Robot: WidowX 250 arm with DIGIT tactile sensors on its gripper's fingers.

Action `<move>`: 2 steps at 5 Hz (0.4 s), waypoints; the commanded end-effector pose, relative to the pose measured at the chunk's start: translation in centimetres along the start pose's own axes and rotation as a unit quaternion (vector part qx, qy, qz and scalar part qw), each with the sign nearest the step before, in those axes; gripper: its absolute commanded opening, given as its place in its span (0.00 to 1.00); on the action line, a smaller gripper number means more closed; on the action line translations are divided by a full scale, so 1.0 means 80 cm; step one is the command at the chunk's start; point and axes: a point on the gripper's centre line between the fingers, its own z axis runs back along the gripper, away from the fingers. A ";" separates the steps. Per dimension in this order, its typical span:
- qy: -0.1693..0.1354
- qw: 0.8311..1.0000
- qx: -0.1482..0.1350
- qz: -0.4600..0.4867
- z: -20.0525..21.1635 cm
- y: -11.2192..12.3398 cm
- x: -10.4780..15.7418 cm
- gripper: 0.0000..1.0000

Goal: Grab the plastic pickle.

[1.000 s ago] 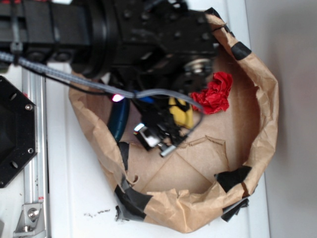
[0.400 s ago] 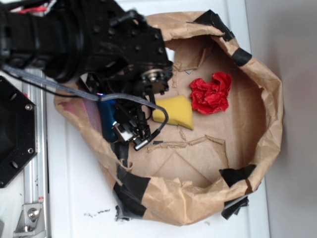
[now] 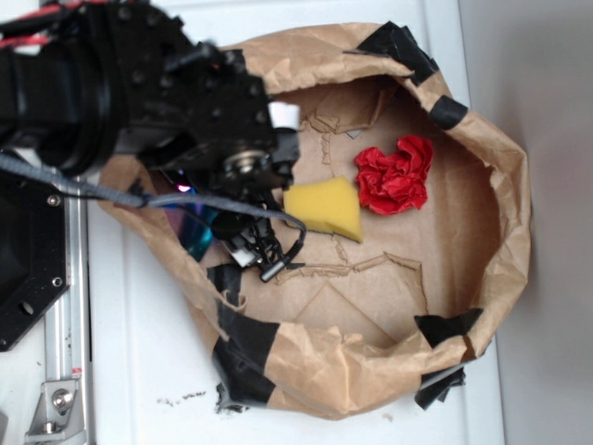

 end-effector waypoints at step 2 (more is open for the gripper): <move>-0.035 0.999 -0.016 -0.031 -0.025 -0.024 -0.007 0.00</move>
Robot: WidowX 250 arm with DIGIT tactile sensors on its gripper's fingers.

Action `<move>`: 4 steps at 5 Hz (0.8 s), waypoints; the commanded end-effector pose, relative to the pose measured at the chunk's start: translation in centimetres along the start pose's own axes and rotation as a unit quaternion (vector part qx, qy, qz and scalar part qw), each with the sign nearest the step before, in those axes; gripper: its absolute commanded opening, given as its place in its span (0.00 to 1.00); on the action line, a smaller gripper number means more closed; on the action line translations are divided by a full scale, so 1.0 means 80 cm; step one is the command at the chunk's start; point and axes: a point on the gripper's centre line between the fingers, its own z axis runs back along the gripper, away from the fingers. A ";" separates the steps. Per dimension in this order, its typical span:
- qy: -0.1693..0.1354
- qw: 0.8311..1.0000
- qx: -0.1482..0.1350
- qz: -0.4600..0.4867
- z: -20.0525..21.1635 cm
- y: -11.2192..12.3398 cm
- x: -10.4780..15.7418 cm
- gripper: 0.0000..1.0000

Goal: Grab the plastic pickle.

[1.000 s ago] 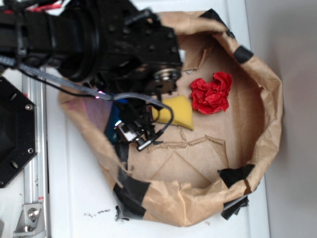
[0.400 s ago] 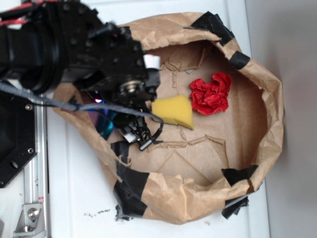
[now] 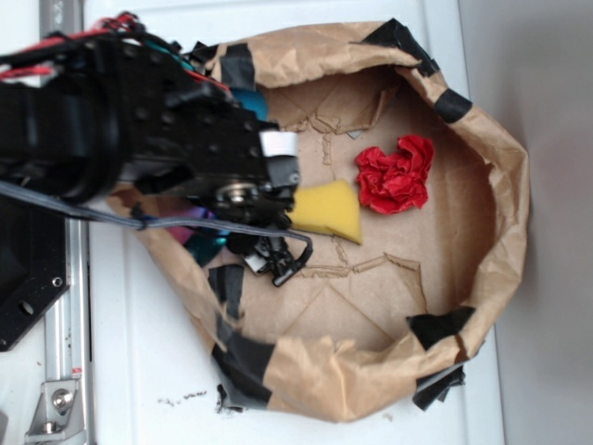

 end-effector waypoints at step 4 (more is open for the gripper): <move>-0.042 0.999 -0.028 -0.015 0.053 0.001 -0.014 0.00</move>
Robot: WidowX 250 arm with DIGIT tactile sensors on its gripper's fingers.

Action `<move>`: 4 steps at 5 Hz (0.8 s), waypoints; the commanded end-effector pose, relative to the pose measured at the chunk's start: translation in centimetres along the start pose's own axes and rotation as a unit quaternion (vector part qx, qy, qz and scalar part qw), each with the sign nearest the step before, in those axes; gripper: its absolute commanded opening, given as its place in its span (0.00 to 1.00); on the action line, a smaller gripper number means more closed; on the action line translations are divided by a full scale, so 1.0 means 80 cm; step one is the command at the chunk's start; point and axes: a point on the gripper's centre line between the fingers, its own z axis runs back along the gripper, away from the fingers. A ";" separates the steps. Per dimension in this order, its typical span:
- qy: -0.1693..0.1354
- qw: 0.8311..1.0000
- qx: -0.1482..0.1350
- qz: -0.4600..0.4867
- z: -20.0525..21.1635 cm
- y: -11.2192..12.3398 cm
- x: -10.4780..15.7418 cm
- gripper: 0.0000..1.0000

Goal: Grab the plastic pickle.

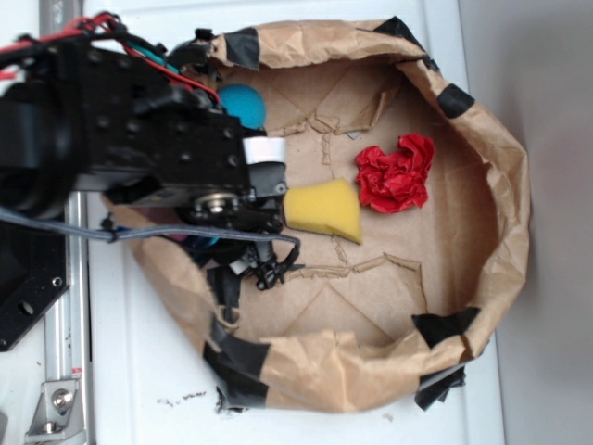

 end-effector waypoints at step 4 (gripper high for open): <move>-0.043 0.999 -0.021 -0.003 0.037 -0.011 0.005 1.00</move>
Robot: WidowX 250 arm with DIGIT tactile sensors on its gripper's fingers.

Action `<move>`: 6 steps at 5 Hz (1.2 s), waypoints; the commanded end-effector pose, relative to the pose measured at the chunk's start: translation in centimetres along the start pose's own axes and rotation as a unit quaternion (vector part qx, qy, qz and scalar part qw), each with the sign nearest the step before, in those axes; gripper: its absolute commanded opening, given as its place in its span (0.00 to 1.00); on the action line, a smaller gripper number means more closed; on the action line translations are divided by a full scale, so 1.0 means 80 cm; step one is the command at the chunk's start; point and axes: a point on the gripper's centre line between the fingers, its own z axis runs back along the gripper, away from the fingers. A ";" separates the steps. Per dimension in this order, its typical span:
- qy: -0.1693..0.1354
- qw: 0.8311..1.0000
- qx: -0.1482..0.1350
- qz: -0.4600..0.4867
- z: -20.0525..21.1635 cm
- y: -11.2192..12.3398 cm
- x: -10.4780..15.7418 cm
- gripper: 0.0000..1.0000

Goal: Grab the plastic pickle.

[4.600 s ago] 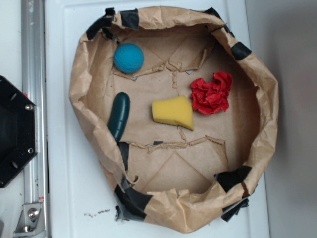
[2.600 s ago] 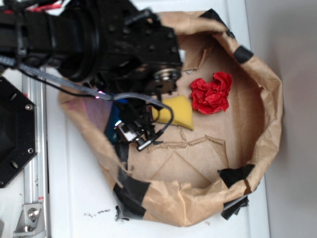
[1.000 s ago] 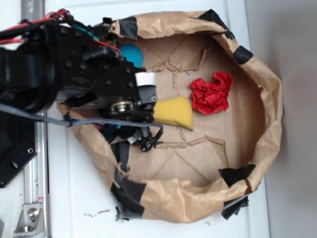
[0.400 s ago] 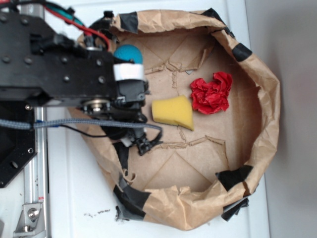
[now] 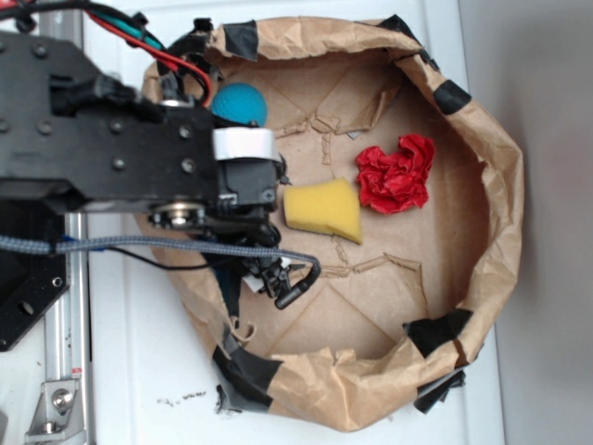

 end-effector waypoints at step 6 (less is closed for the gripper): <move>0.106 0.989 -0.045 0.091 -0.057 -0.007 -0.042 1.00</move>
